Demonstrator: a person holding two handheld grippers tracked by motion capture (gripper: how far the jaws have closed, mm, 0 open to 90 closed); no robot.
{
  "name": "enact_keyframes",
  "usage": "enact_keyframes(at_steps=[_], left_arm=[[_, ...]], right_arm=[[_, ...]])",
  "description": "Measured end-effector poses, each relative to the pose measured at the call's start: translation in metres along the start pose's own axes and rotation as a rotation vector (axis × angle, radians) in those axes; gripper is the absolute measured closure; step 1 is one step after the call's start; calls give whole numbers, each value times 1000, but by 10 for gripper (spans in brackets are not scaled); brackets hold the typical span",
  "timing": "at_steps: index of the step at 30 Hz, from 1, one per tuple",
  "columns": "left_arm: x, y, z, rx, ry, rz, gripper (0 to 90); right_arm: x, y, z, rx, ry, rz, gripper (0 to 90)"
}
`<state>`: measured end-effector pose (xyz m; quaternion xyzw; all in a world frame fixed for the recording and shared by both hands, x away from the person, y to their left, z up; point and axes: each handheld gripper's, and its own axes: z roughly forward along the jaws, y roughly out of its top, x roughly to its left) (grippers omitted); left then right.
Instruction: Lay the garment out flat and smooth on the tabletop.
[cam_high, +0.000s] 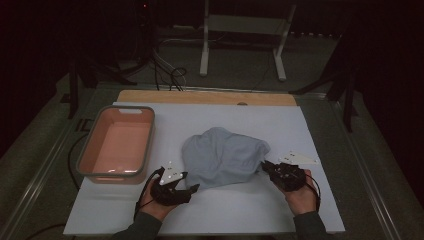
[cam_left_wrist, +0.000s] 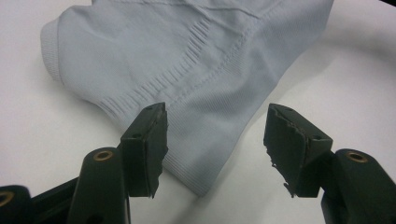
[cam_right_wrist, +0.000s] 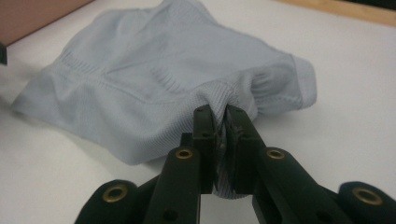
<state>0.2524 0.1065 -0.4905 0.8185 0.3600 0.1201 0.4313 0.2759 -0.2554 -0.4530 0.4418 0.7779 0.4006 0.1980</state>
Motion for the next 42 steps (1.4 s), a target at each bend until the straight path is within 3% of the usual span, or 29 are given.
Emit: enact_keyframes(at_steps=[10, 18, 24, 30, 34, 35, 37, 38, 41, 42], left_arm=[[-2, -2, 1, 8, 11, -1, 405], [-5, -3, 4, 29, 16, 29, 410], [-9, -6, 17, 85, 27, 45, 383], [-15, -8, 27, 157, 75, 110, 368], [-15, -10, 32, 194, 108, 129, 420], [-15, -10, 32, 206, 103, 145, 517], [-15, -8, 31, 224, 98, 168, 618], [-16, -8, 32, 198, 102, 140, 672], [-14, -5, 30, 181, 78, 124, 823], [-13, -3, 26, 162, 76, 104, 823]], right_arm=[[0, 29, 3, -33, -13, -17, 837], [-3, 58, 7, -66, -33, -26, 837], [-6, 66, 11, -79, -27, 7, 838], [-9, 70, 12, -80, -30, 15, 838], [-12, 72, 11, -82, -35, 16, 838], [-13, 73, 10, -81, -35, 16, 838], [-15, 72, 10, -78, -39, 19, 838], [-15, 71, 10, -75, -40, 22, 837], [-17, 69, 9, -68, -41, 23, 837], [-18, 68, 9, -63, -42, 22, 837]])
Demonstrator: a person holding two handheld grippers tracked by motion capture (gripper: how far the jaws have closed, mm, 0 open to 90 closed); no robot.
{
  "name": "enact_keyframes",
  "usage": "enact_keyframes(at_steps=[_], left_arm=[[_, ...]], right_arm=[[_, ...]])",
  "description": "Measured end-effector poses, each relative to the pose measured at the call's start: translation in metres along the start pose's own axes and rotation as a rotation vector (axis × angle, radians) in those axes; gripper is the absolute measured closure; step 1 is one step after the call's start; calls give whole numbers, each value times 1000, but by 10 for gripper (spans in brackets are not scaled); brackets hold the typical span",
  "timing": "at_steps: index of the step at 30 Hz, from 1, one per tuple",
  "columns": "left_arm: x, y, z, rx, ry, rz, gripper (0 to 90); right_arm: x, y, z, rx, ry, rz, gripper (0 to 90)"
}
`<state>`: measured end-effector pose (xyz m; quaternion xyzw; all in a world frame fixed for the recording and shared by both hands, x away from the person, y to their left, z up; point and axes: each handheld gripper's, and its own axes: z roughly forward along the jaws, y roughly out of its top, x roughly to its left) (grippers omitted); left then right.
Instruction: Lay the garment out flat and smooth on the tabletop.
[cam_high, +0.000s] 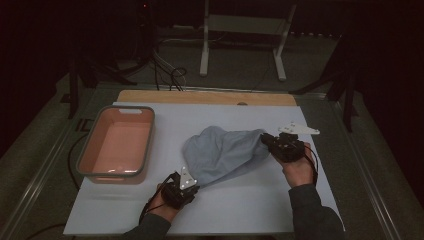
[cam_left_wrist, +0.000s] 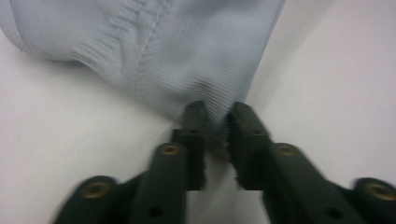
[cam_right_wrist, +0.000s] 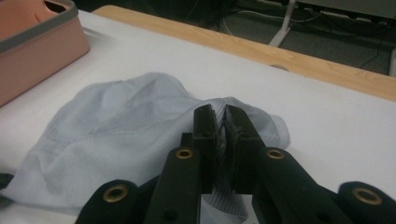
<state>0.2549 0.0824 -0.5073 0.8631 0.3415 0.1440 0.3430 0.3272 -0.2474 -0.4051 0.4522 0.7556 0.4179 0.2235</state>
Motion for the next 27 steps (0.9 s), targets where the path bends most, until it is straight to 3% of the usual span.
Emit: enact_keyframes(at_steps=[1, 6, 11, 16, 23, 27], left_arm=[[2, 1, -4, -17, -2, -11, 866], [14, 4, -22, -127, -21, -106, 884], [27, 4, -34, -184, -17, -165, 887], [32, 3, -35, -189, -18, -183, 888], [32, 5, -37, -202, -22, -185, 887], [32, 5, -38, -209, -26, -192, 886]], right_arm=[[-2, -3, 0, 12, -2, 0, 834], [-10, -13, 2, 68, -13, -21, 822], [-19, -38, 12, 160, -59, -50, 793], [-26, -62, 14, 212, -81, -30, 719], [-13, -82, -2, 181, -49, -74, 529], [-7, -90, -8, 185, -39, -86, 486]])
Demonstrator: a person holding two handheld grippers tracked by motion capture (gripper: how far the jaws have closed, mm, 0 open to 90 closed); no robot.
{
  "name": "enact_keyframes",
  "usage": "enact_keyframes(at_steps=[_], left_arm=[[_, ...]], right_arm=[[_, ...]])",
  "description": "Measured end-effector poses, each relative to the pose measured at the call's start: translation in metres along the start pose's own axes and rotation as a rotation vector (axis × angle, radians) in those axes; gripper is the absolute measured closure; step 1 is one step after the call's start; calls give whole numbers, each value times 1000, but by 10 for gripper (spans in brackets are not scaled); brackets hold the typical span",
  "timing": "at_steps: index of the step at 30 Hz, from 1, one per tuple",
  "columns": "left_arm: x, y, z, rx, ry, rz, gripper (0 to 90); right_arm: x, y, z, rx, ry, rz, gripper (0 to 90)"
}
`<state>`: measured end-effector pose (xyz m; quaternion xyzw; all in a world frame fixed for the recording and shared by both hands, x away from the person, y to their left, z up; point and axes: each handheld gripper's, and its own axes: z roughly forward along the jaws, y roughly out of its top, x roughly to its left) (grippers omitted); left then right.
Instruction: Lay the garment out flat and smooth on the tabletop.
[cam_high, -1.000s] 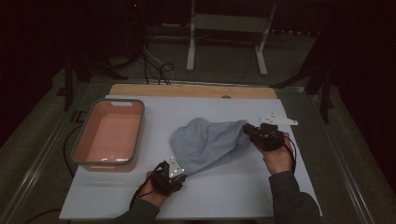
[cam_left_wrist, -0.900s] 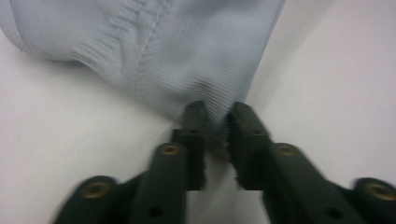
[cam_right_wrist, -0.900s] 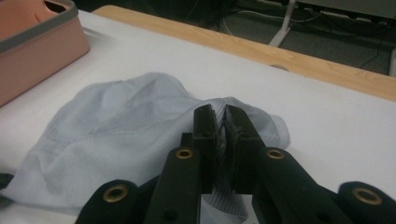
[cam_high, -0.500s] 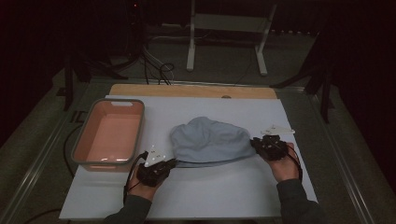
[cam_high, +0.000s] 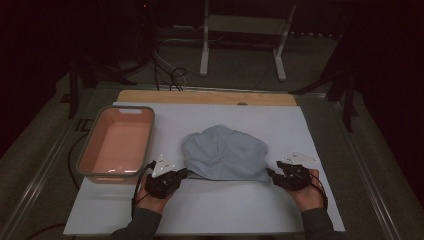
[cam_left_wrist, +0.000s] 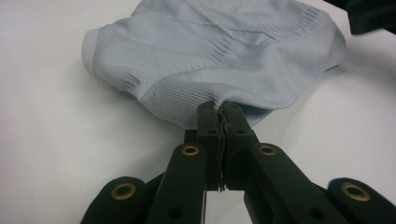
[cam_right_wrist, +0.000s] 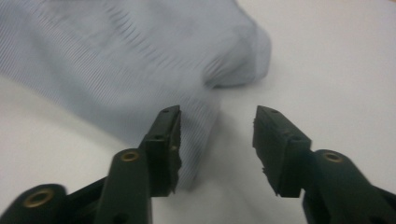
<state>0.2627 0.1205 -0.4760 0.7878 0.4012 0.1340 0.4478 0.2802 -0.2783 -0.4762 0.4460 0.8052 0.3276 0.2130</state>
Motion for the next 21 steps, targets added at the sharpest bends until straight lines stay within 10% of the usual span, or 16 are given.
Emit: enact_keyframes(at_steps=[16, 21], left_arm=[[0, 10, -1, -41, 2, -23, 886], [0, 14, -2, -58, 9, -30, 886]], right_arm=[[15, -24, 17, 109, 5, -55, 446], [17, -23, 23, 120, 9, -76, 668]])
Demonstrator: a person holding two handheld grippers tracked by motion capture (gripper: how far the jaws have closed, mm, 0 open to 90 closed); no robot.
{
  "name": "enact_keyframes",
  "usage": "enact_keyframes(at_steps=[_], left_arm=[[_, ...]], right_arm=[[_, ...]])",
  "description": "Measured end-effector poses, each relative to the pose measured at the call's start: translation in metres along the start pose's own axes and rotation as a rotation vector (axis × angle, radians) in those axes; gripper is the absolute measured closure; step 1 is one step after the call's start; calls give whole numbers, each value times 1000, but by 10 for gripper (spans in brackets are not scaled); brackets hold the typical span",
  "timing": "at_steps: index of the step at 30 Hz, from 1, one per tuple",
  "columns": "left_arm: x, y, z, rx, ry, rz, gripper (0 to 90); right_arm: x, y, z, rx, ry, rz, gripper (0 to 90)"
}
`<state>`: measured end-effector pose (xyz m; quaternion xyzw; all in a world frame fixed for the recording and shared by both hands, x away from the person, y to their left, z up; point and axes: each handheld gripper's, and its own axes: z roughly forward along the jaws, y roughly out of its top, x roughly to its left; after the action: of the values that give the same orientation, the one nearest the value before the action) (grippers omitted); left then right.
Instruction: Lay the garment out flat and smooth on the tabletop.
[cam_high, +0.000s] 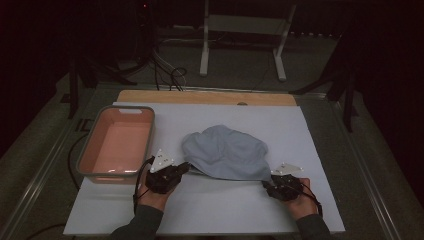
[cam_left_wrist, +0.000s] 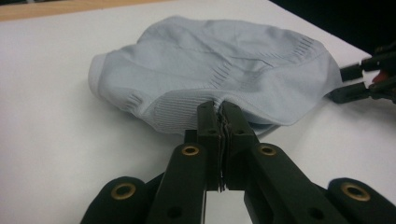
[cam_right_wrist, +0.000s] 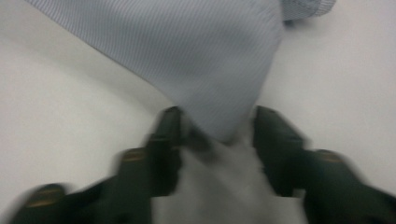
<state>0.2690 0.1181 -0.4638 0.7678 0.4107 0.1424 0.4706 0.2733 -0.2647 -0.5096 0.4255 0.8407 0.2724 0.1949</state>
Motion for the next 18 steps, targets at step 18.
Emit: enact_keyframes(at_steps=[18], left_arm=[[0, 14, -17, -42, -1, 11, 887]], right_arm=[[-17, 18, -50, -190, 10, 81, 860]])
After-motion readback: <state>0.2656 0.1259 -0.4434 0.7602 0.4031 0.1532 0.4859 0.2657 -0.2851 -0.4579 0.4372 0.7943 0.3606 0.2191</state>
